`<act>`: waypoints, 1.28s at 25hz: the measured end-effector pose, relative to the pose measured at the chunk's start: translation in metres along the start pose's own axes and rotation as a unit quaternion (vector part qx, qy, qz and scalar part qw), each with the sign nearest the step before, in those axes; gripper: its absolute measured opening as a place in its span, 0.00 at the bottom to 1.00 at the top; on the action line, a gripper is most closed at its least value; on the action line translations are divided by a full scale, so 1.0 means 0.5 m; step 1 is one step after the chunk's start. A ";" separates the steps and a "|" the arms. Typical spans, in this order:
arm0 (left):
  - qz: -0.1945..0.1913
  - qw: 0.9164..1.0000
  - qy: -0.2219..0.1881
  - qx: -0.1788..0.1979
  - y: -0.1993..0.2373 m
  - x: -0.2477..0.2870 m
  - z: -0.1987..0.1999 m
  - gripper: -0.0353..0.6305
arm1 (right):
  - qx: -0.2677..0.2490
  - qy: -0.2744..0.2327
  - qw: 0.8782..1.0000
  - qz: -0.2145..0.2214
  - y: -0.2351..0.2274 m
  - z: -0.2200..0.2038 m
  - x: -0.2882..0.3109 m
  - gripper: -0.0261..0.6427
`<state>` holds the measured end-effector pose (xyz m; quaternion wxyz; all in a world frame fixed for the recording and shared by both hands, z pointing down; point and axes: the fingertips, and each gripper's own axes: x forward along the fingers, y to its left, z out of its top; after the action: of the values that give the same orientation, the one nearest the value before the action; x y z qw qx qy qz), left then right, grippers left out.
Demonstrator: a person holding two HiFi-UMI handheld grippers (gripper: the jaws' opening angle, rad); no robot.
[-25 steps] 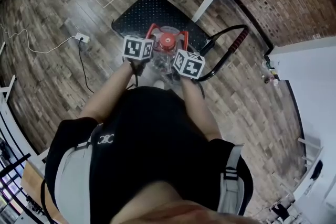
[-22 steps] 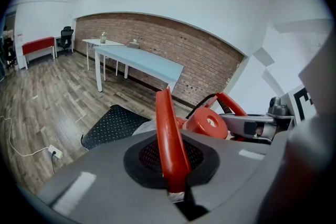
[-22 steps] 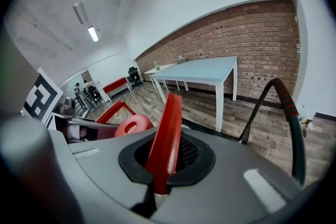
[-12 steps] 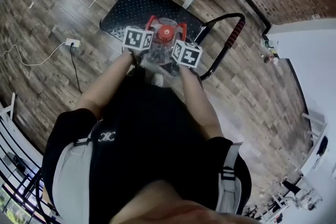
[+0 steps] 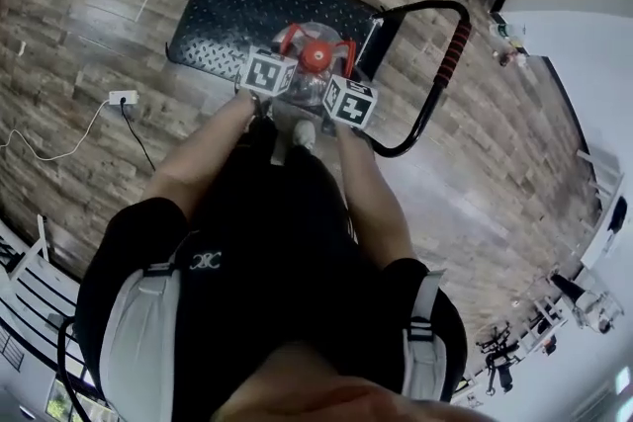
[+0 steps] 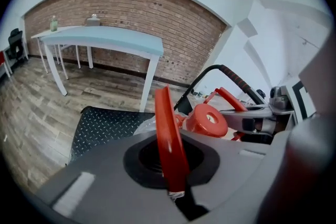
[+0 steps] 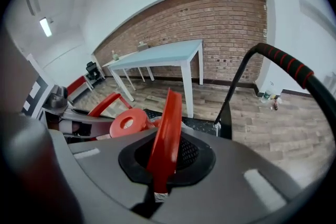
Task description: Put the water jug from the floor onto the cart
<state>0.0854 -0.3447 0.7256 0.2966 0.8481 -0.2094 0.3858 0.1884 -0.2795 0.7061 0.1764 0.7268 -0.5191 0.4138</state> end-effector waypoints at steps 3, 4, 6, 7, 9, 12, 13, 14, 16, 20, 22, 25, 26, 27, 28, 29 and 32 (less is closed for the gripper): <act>0.002 0.999 0.004 0.032 0.016 0.035 0.016 0.06 | 0.009 0.025 0.999 -0.027 -0.016 -0.018 0.043 0.06; 0.001 0.999 0.005 0.035 0.023 0.047 0.021 0.06 | 0.011 0.030 0.999 -0.033 -0.020 -0.019 0.058 0.06; -0.003 0.999 0.006 0.037 0.042 0.070 0.024 0.06 | 0.014 0.036 0.998 -0.042 -0.022 -0.022 0.085 0.06; -0.005 0.999 0.008 0.037 0.053 0.081 0.022 0.06 | 0.015 0.039 0.998 -0.045 -0.022 -0.025 0.098 0.06; -0.010 0.999 0.014 0.040 0.071 0.102 0.021 0.06 | 0.016 0.046 0.998 -0.046 -0.023 -0.028 0.124 0.06; -0.013 0.999 0.020 0.038 0.091 0.127 0.019 0.06 | 0.014 0.051 0.998 -0.042 -0.024 -0.024 0.152 0.06; -0.015 0.999 0.021 0.033 0.094 0.133 0.017 0.06 | 0.013 0.051 0.998 -0.040 -0.024 -0.023 0.158 0.06; -0.015 0.999 0.022 0.028 0.097 0.138 0.016 0.06 | 0.013 0.052 0.998 -0.039 -0.023 -0.023 0.163 0.06; -0.013 0.999 0.028 0.020 0.102 0.144 0.011 0.06 | 0.012 0.056 0.998 -0.037 -0.018 -0.026 0.173 0.06; 0.000 0.999 0.039 0.014 0.116 0.154 0.007 0.06 | 0.006 0.070 0.997 -0.036 -0.013 -0.032 0.194 0.06; 0.002 0.999 0.049 0.012 0.124 0.162 0.000 0.07 | 0.003 0.081 0.996 -0.038 -0.015 -0.039 0.205 0.06; -0.002 0.999 0.053 0.005 0.128 0.173 -0.010 0.07 | 0.002 0.085 0.996 -0.041 -0.023 -0.041 0.208 0.06; -0.003 0.998 0.055 0.003 0.127 0.176 -0.013 0.07 | 0.002 0.087 0.995 -0.041 -0.027 -0.042 0.208 0.06; -0.003 0.998 0.058 0.001 0.125 0.179 -0.016 0.07 | 0.003 0.092 0.995 -0.041 -0.032 -0.044 0.209 0.06; -0.003 0.998 0.063 0.000 0.123 0.183 -0.023 0.08 | 0.005 0.099 0.994 -0.042 -0.038 -0.049 0.209 0.06; -0.004 0.998 0.070 0.000 0.121 0.187 -0.031 0.09 | 0.007 0.107 0.993 -0.041 -0.044 -0.053 0.209 0.06; -0.007 0.997 0.078 0.020 0.119 0.187 -0.033 0.14 | 0.000 0.114 0.993 -0.036 -0.044 -0.054 0.210 0.13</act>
<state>0.0996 -0.3894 0.8273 0.2978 0.8225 -0.1719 0.4530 0.2092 -0.3161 0.8085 0.2487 0.6931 -0.4692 0.4874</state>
